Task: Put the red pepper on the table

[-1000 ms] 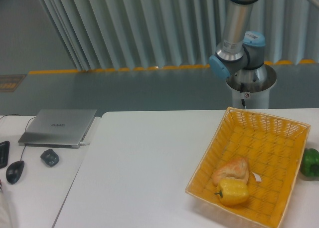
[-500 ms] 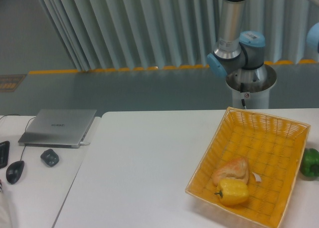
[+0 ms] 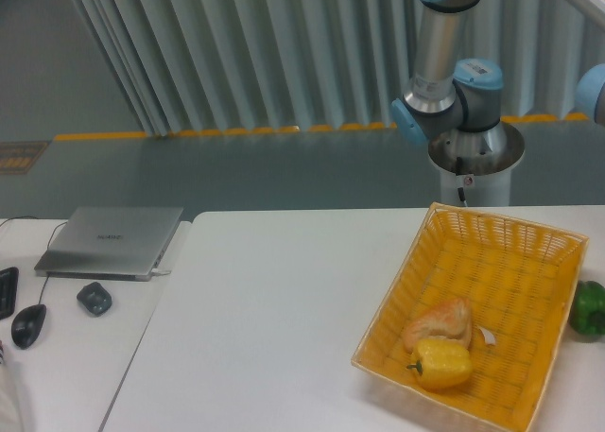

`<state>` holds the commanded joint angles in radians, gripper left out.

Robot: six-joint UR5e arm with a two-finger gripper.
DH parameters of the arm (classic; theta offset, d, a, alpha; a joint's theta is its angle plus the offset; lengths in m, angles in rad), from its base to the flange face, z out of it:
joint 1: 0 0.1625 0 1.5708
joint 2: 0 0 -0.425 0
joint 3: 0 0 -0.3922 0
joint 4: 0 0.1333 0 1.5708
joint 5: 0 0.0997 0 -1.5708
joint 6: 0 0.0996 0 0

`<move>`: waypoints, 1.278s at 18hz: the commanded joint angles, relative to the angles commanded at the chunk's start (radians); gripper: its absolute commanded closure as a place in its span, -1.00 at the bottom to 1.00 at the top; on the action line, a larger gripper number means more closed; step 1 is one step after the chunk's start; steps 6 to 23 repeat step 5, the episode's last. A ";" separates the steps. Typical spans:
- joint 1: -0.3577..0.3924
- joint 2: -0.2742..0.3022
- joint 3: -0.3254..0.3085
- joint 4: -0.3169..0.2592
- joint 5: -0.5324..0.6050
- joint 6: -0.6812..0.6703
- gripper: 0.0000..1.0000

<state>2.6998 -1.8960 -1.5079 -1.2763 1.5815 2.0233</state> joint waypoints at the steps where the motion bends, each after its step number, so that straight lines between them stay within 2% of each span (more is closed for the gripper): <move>1: -0.002 0.000 -0.002 0.000 0.000 0.000 -1.00; 23: -0.003 0.002 -0.002 -0.002 -0.002 0.006 -1.00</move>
